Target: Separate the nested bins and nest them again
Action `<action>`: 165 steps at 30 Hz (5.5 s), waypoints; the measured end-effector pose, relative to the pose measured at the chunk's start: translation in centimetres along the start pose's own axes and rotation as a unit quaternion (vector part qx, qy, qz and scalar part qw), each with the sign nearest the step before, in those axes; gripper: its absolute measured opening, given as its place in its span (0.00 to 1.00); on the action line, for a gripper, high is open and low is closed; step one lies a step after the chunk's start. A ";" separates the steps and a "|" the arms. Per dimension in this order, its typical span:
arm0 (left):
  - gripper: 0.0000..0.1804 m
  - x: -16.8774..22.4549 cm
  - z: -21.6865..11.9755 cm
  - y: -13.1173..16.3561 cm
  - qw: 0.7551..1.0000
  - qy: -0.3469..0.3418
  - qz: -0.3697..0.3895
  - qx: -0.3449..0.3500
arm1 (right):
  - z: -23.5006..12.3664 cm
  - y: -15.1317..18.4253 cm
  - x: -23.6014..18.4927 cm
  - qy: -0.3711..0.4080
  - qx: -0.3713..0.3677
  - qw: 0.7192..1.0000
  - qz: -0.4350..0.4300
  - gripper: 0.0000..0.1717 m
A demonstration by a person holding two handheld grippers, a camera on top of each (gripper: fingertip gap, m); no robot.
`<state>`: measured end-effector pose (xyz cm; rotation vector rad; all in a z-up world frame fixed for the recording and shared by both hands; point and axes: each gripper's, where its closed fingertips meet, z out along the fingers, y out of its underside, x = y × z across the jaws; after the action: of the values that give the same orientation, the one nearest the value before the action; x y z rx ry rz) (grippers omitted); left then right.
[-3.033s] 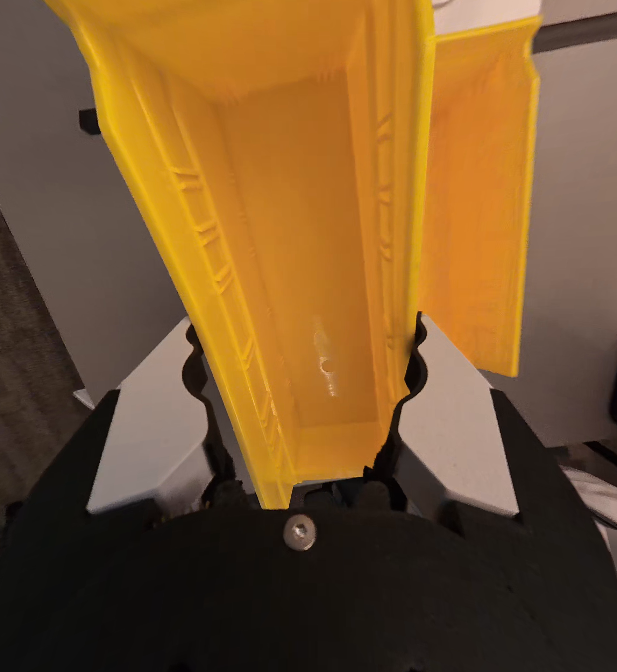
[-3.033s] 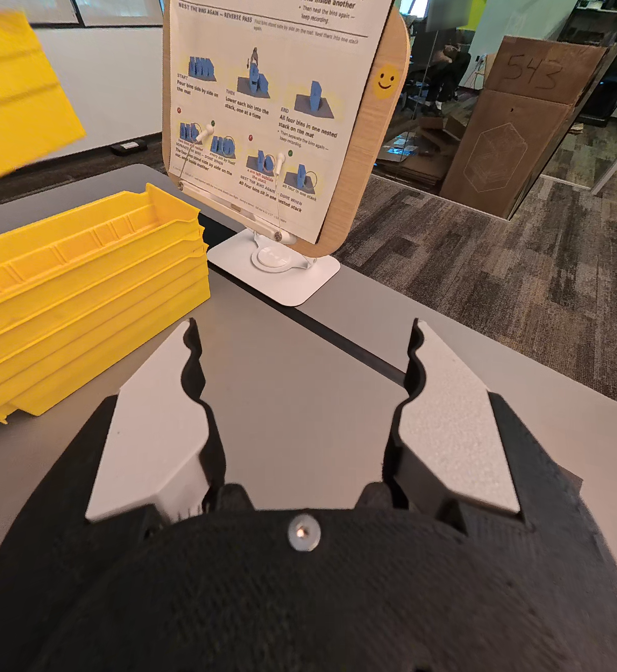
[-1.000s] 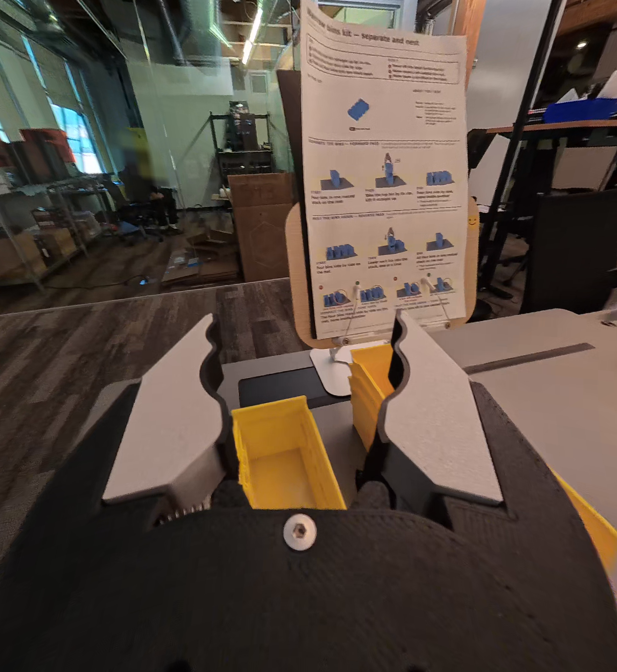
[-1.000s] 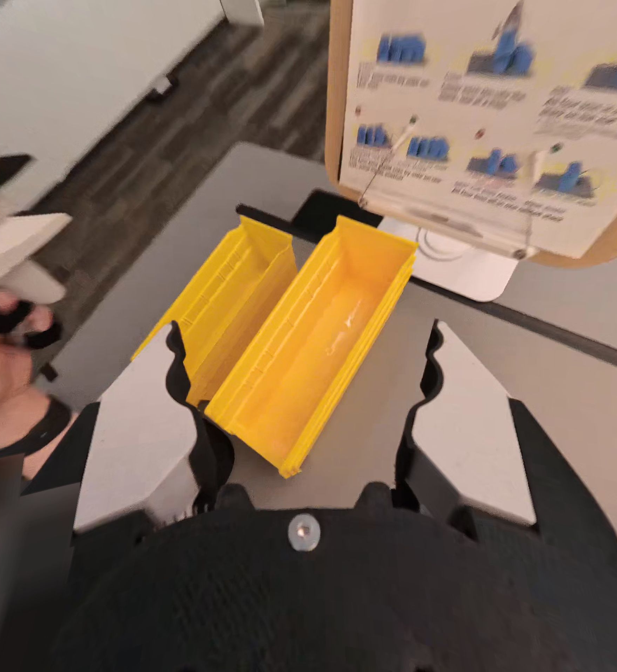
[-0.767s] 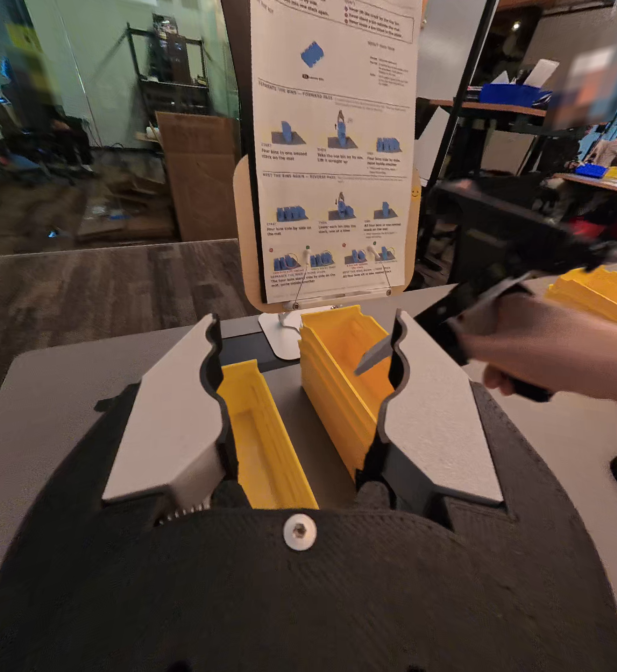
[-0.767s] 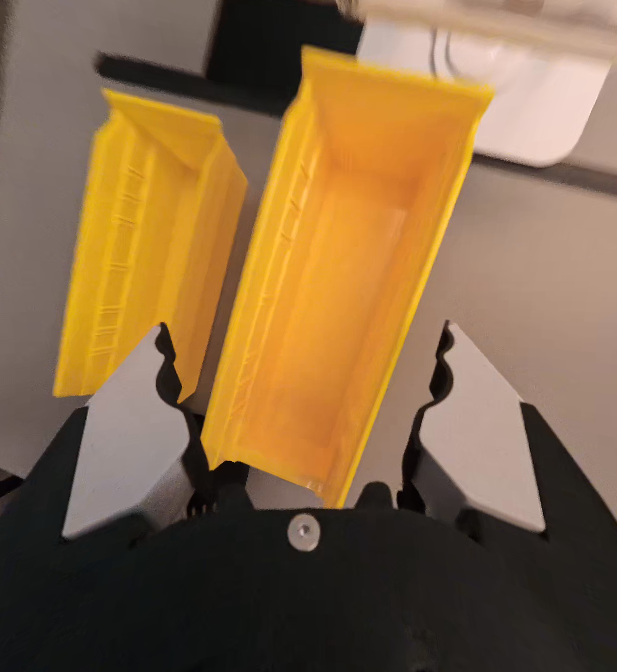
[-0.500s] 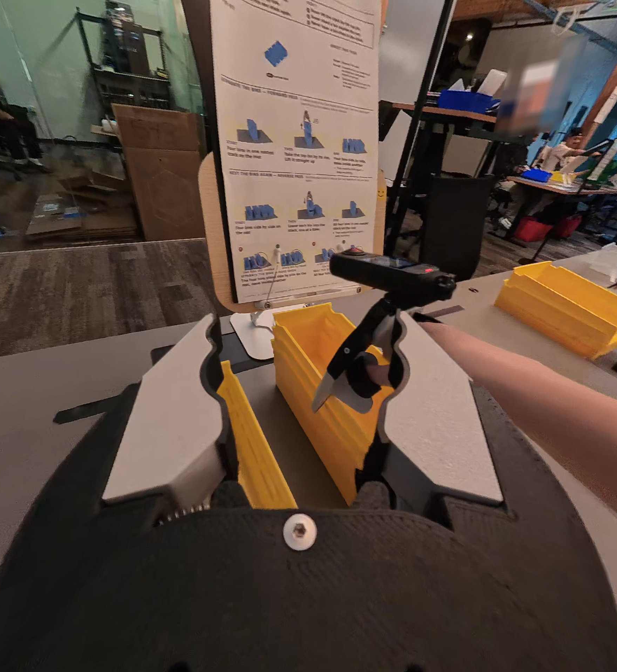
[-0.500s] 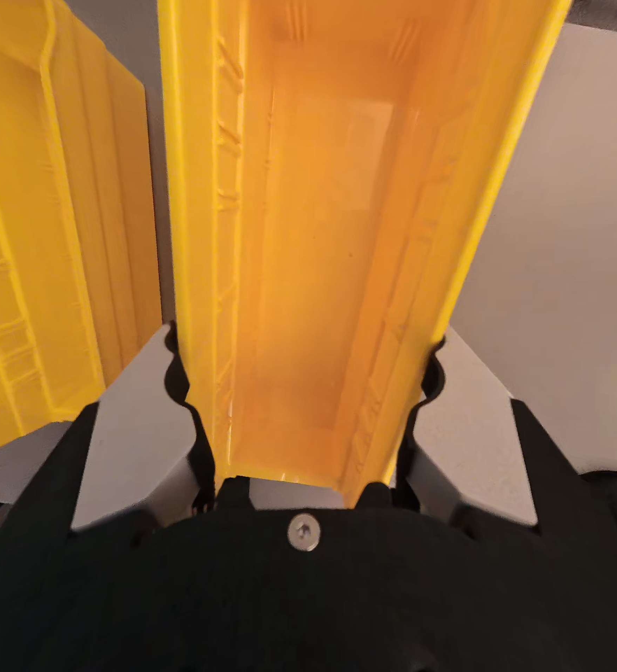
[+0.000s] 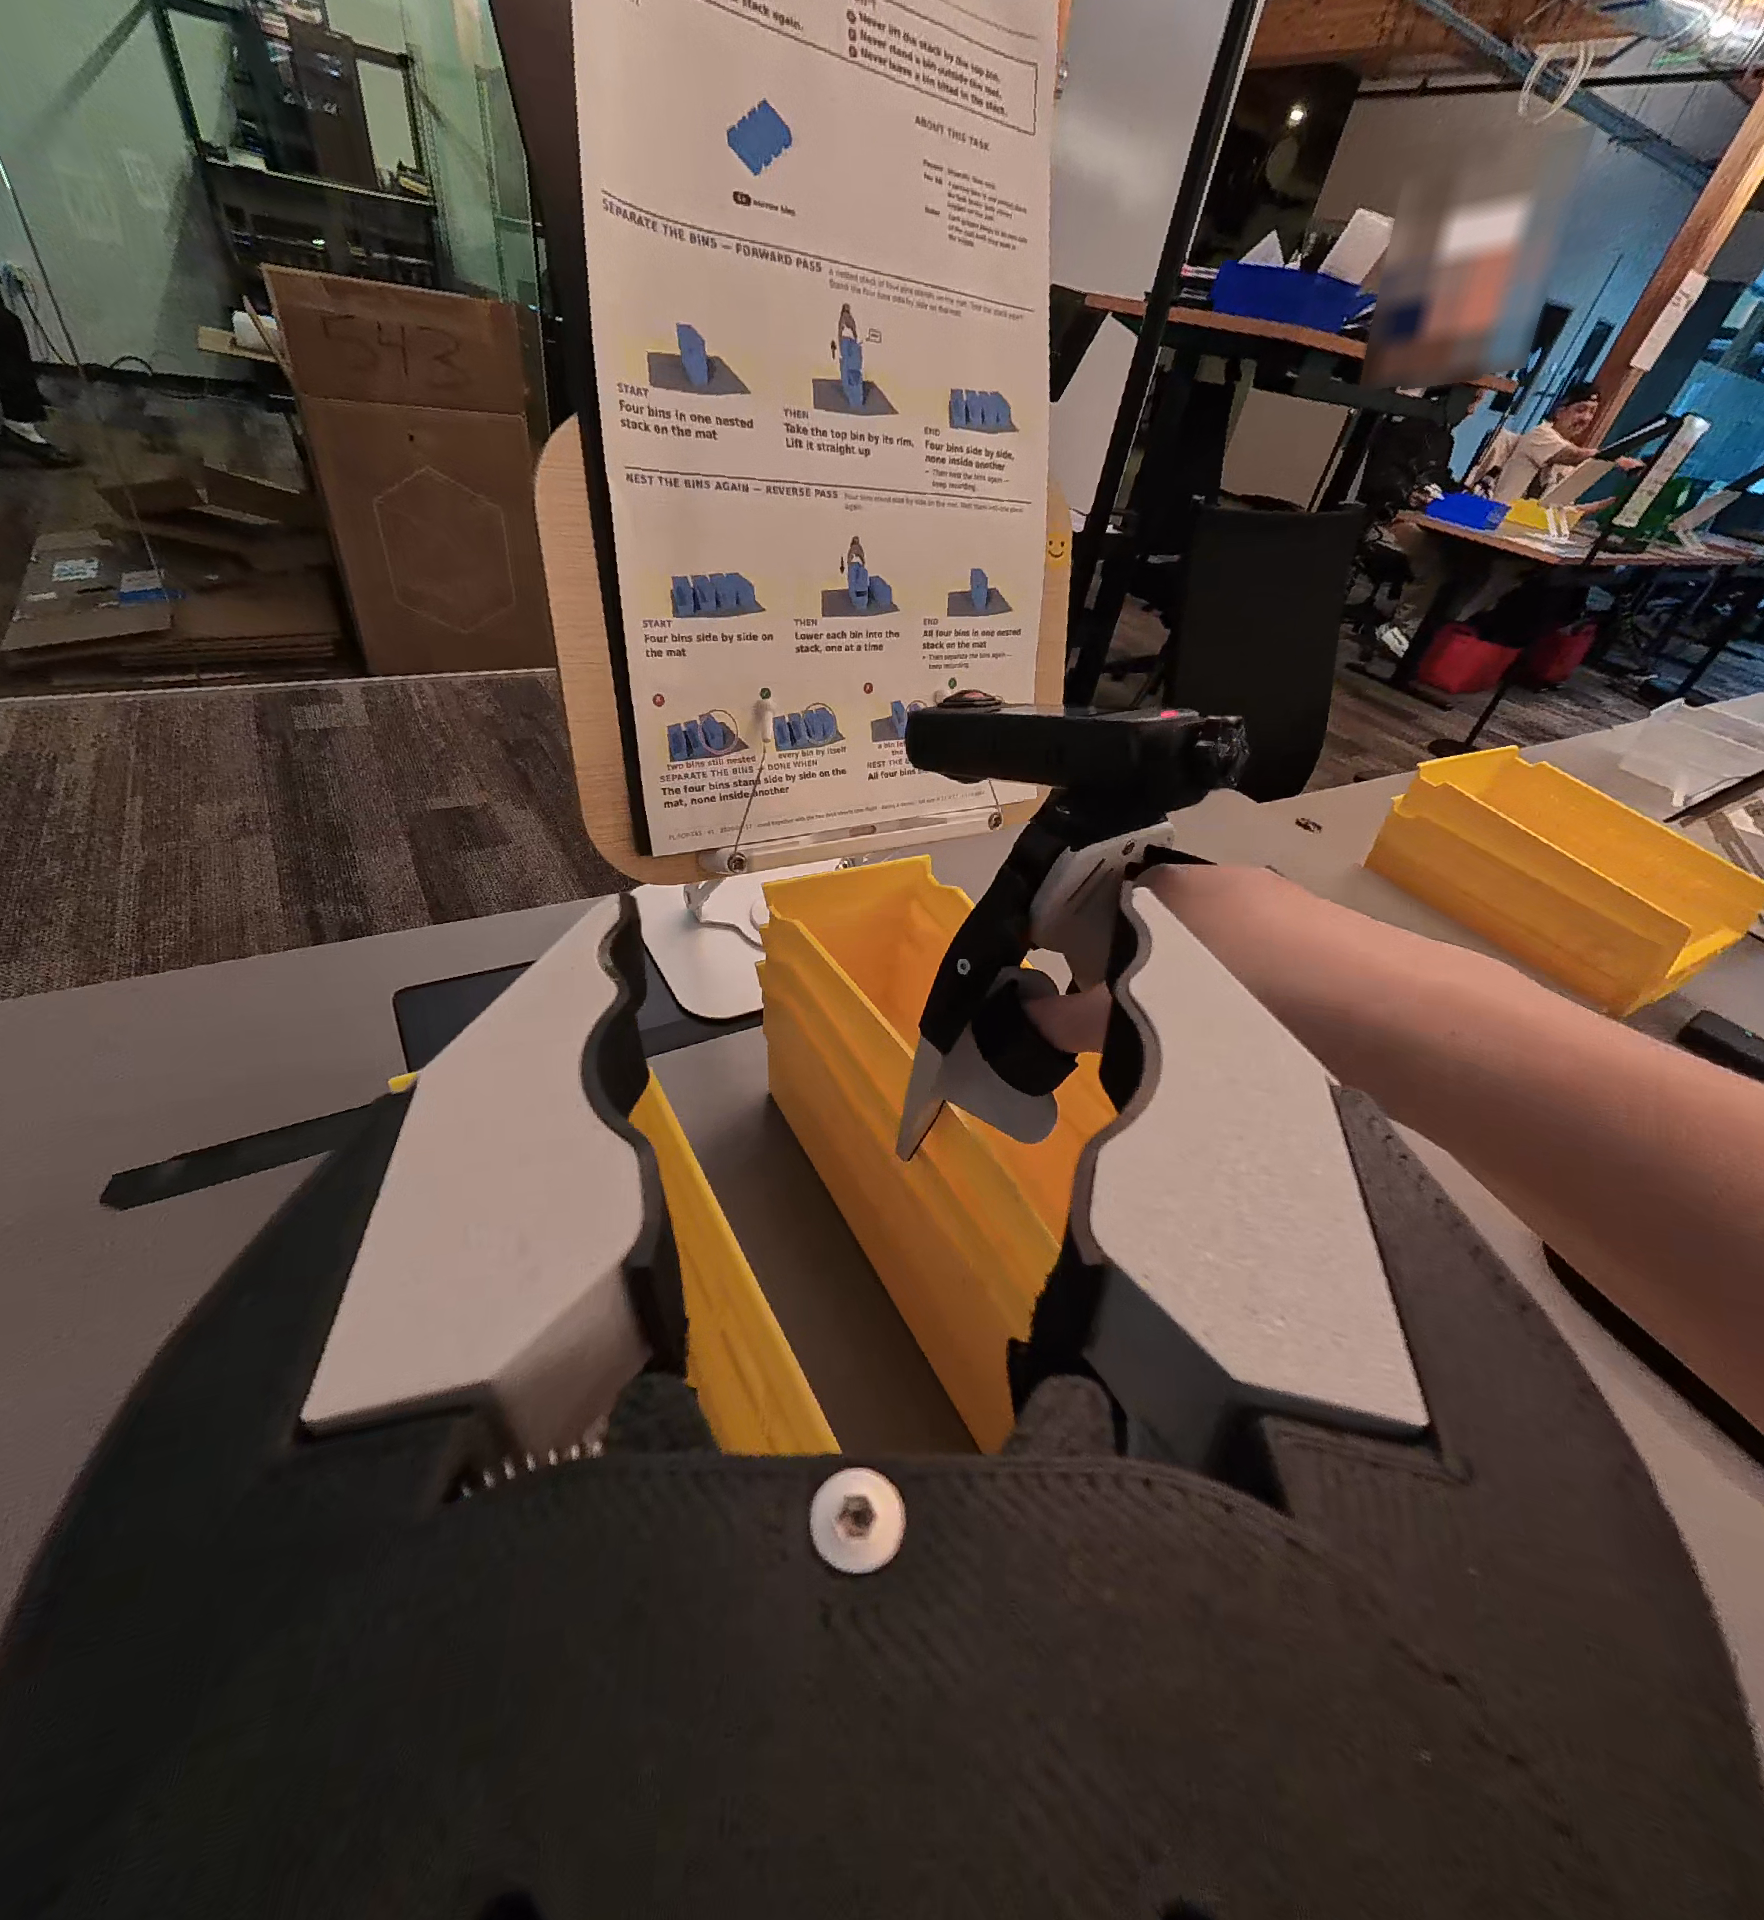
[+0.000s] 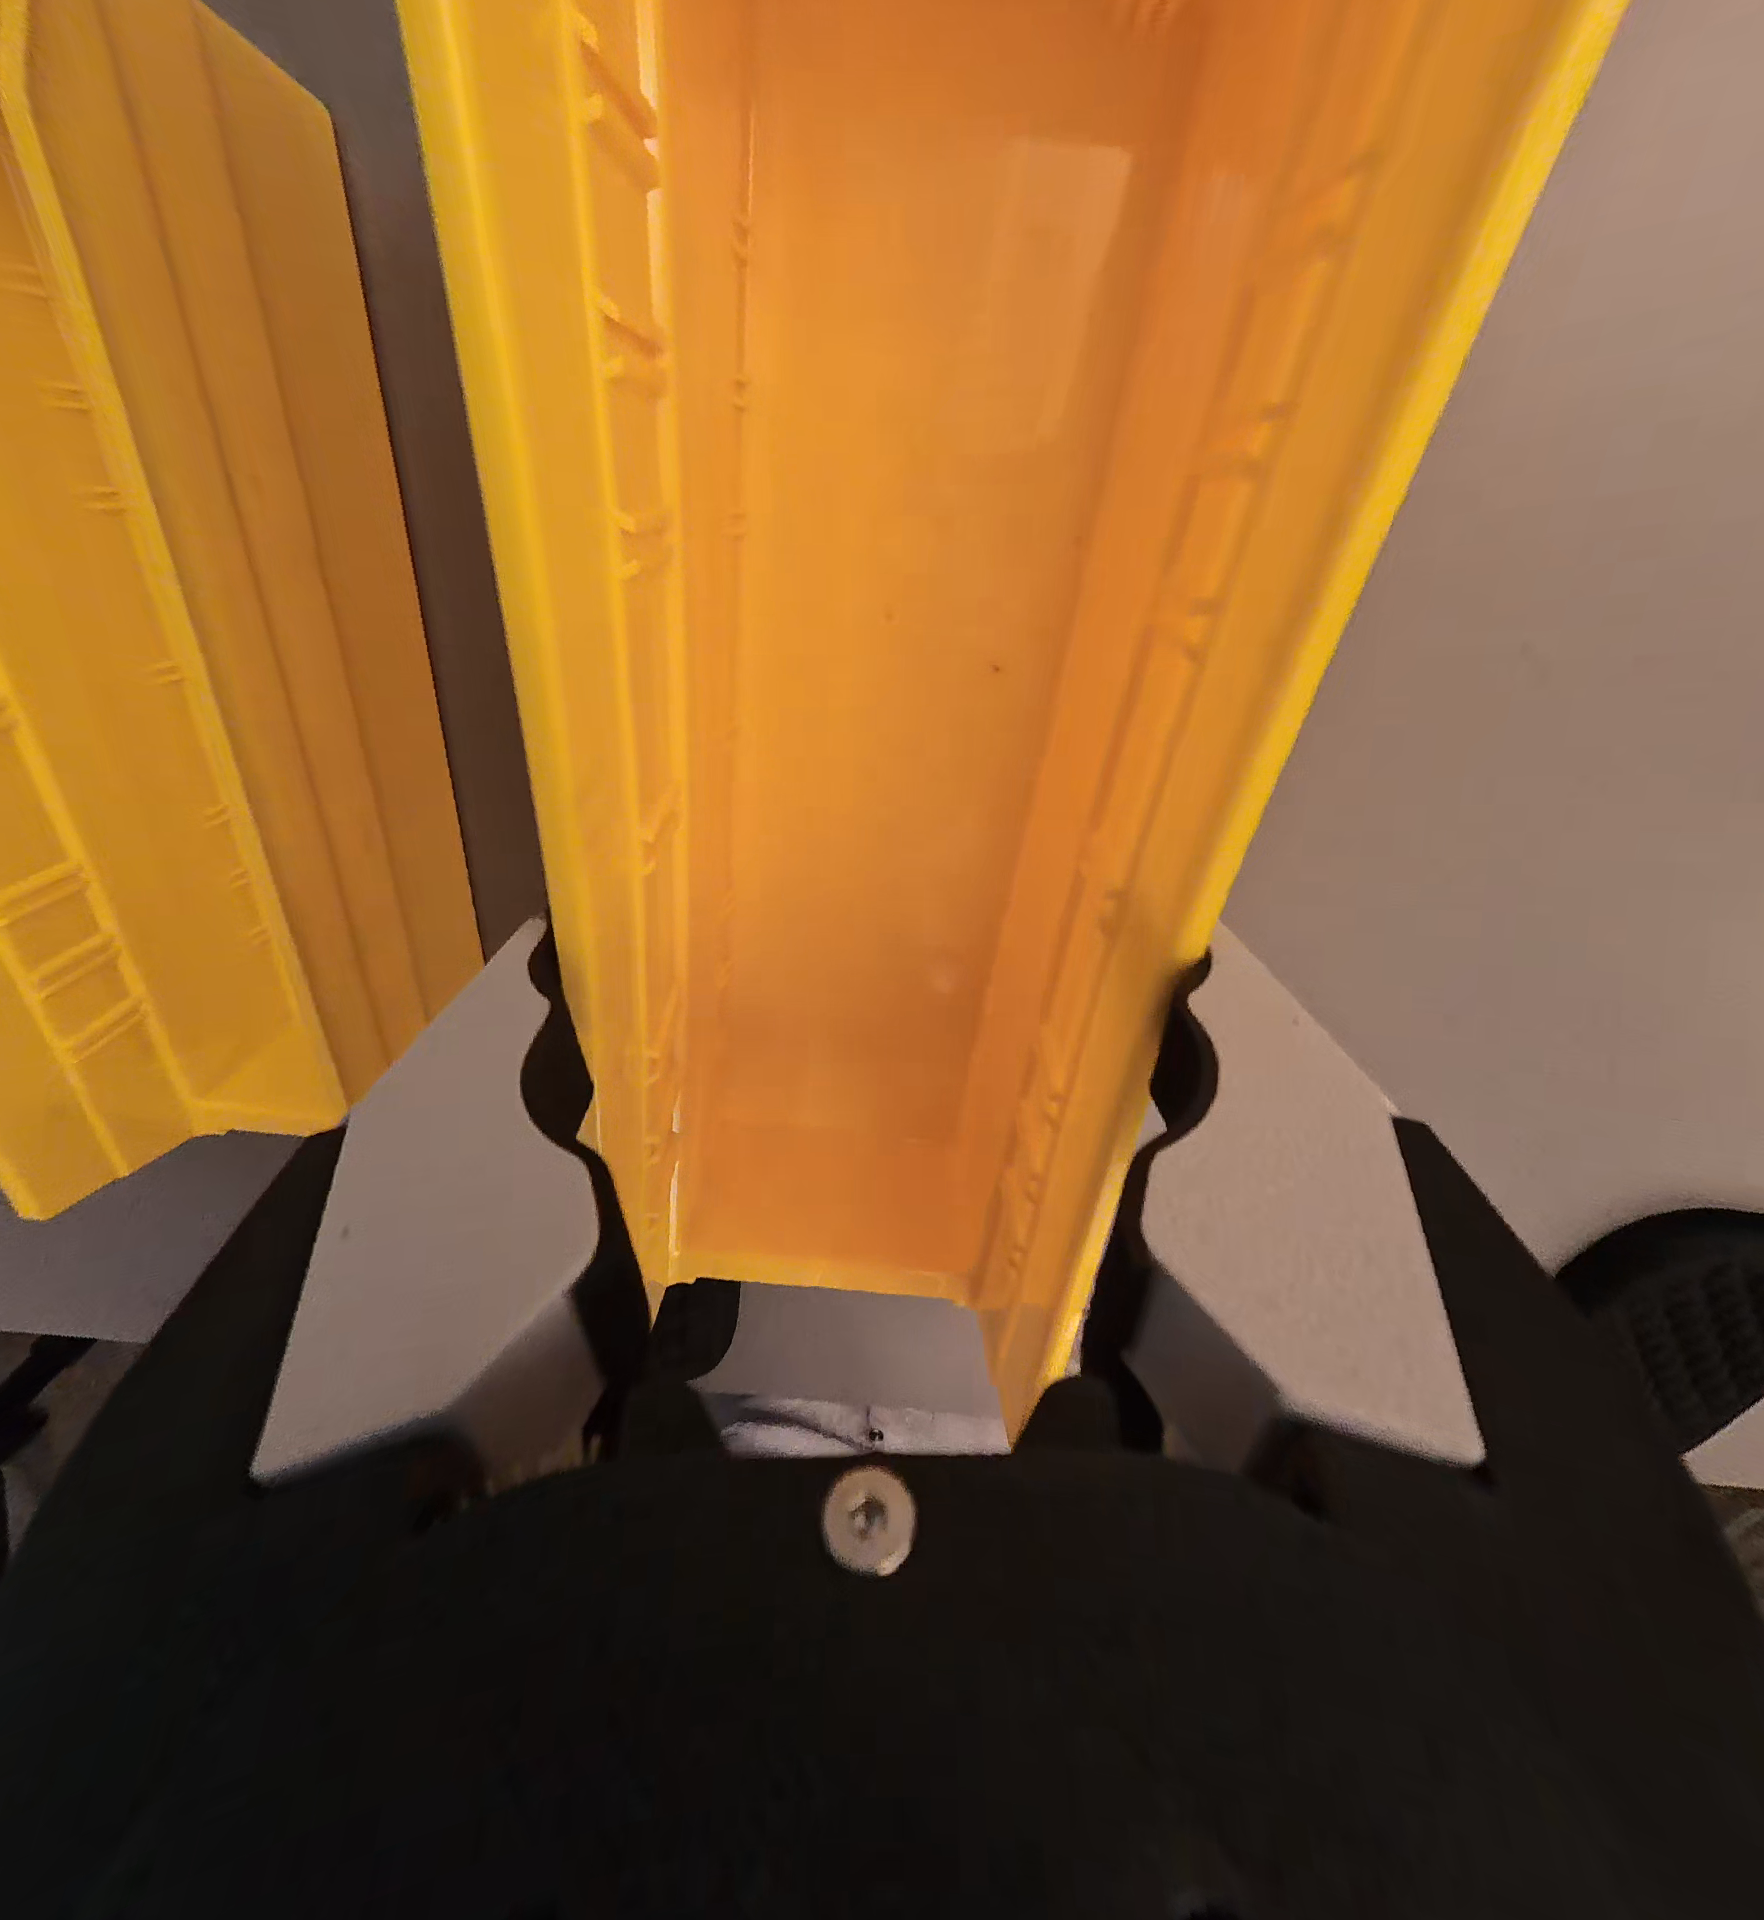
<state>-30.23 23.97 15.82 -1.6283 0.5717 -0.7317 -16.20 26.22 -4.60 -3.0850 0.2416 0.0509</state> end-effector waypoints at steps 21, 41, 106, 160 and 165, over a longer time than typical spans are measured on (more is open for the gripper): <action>0.48 2.5 -1.3 -1.4 0.999 0.031 0.006 0.033 | -11.9 -0.1 4.2 -0.072 0.078 0.994 -0.007 0.67; 0.48 3.8 -0.8 -1.1 0.999 0.047 0.017 0.022 | 1.5 1.3 16.1 0.003 0.083 0.996 0.014 0.67; 0.49 5.9 -0.2 -0.4 0.997 0.070 0.035 -0.001 | 2.5 1.0 -0.7 -0.005 0.014 0.999 -0.048 0.68; 0.49 7.6 -1.4 -1.3 0.994 0.094 0.042 0.023 | -9.0 1.5 2.0 -0.089 0.044 0.993 -0.067 0.67; 0.49 7.6 -1.4 -1.3 0.994 0.096 0.042 0.023 | -12.7 2.2 8.7 -0.099 0.054 0.993 -0.042 0.67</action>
<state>-26.10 17.81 18.39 -1.4917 0.7511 -0.8394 -7.63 22.13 7.62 -2.9513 0.1016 0.3267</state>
